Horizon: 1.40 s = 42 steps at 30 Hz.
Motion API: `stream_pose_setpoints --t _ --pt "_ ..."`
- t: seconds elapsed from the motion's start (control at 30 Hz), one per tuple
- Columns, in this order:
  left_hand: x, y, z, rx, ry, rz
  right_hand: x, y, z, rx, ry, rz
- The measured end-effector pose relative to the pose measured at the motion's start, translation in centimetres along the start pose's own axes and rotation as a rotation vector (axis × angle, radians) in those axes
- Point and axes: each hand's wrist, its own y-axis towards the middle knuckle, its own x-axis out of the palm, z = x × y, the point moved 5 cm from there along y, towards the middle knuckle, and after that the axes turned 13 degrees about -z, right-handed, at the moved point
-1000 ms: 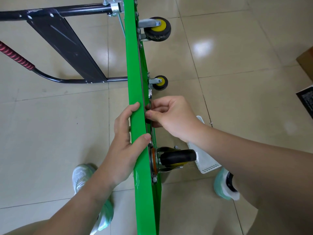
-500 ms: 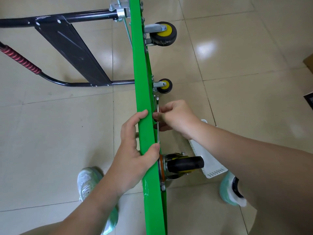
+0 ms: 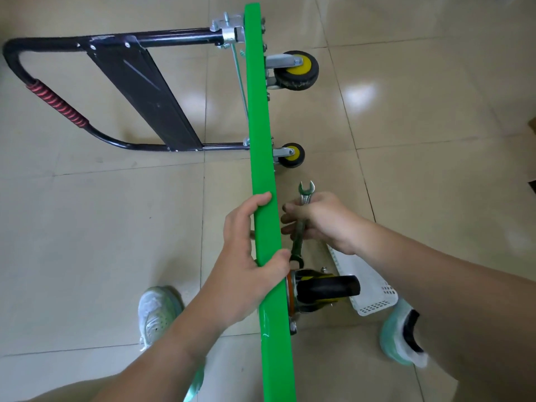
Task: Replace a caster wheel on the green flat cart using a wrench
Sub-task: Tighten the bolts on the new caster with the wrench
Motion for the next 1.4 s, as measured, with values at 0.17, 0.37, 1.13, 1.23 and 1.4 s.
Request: stream_pose_setpoints --t 0.17,0.37,1.13,1.23,1.4 --pt "0.1 0.0 -0.1 0.008 0.01 0.006 -0.4 -0.7 -0.3 -0.034 0.033 -0.008" --pt "0.1 0.1 -0.5 0.029 -0.002 -0.003 -1.3 -1.3 -1.3 -0.02 0.018 0.007" --pt "-0.1 0.2 -1.8 0.029 -0.076 0.012 2.2 -5.4 -3.5 -0.339 -0.087 -0.077" --pt "0.0 0.1 -1.8 0.037 -0.074 0.02 2.4 -5.2 -3.3 -0.336 -0.067 -0.082" --pt "-0.1 0.1 -1.7 0.035 -0.068 0.027 3.2 -4.9 -3.4 -0.373 -0.074 -0.081"
